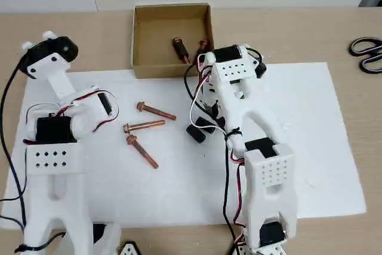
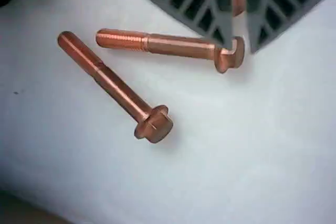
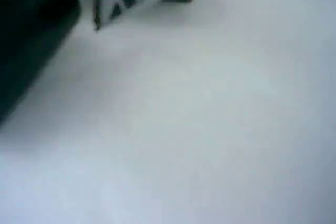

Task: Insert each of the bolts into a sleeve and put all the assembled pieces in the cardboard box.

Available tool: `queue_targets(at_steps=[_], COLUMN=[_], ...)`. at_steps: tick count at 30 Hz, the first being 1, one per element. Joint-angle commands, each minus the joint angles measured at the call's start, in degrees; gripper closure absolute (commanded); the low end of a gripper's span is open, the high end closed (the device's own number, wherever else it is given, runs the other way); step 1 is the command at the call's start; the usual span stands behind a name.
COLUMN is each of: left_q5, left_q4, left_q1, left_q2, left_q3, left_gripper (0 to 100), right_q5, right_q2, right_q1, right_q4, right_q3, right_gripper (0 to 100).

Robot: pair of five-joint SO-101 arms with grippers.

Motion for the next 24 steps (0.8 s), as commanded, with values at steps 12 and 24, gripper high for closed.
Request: queue_targets(at_steps=[12, 24], left_q5=[0.3, 0.3], left_q4=[-0.9, -0.9], left_q1=[-0.4, -0.4], left_q2=[-1.8, -1.8], left_q3=[-0.1, -0.1], left_gripper=[99, 99], right_q5=[-0.3, -0.3], right_q2=[0.1, 3.6], right_q1=[3.0, 3.0], right_q4=[-3.7, -3.0], right_q3=[-0.1, 0.2], right_gripper=[79.4, 87.8])
